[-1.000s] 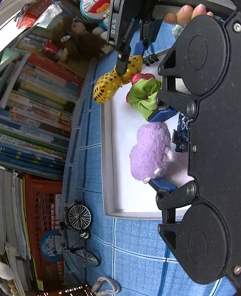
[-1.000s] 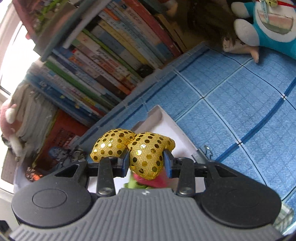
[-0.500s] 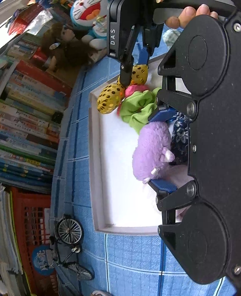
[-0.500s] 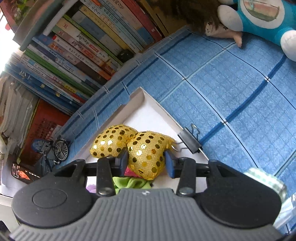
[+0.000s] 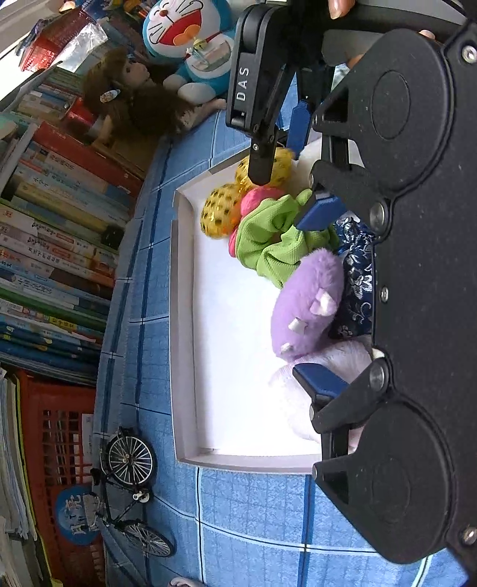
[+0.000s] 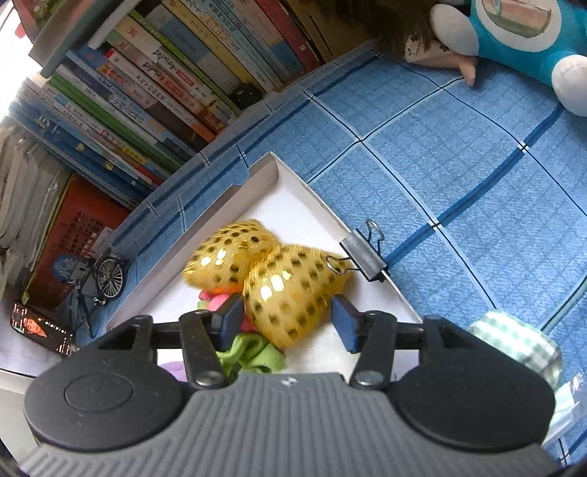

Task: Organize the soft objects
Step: 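Open left tool to drop purple toy in tray while right tool releases gold pouches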

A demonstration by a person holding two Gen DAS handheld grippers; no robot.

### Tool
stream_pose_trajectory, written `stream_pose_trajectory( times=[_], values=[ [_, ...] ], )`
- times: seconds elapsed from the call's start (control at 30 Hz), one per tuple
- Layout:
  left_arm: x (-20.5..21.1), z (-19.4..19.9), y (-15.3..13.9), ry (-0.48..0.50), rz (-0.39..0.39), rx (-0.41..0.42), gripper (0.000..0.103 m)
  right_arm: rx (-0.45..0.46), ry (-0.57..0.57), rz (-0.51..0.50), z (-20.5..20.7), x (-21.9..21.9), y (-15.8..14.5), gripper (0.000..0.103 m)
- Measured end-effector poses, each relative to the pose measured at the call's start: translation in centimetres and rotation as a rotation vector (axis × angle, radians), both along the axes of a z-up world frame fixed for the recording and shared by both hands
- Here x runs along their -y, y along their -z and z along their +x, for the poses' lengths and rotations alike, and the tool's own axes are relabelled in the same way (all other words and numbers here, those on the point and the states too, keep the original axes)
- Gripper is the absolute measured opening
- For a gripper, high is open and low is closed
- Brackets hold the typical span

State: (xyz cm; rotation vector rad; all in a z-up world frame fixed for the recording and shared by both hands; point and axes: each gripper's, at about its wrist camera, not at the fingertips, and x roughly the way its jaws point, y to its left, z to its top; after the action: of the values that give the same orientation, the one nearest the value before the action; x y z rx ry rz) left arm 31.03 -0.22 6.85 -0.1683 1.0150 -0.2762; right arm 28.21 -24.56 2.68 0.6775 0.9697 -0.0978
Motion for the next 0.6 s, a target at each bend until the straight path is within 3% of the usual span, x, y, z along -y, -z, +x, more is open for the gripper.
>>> stream_pose_trajectory(
  times=[0.4,0.6],
  values=[
    [-1.3,-3.6,-2.9,-0.018,-0.03,0.051,0.081,0.075,-0.055,-0.028,-3.5,0.3,-2.6,0.077],
    [-2.0,-6.4,-4.3,0.0,-0.049,0.089,0.082,0.212,-0.143,-0.22,-6.7,-0.9,-4.5,0.082]
  ],
)
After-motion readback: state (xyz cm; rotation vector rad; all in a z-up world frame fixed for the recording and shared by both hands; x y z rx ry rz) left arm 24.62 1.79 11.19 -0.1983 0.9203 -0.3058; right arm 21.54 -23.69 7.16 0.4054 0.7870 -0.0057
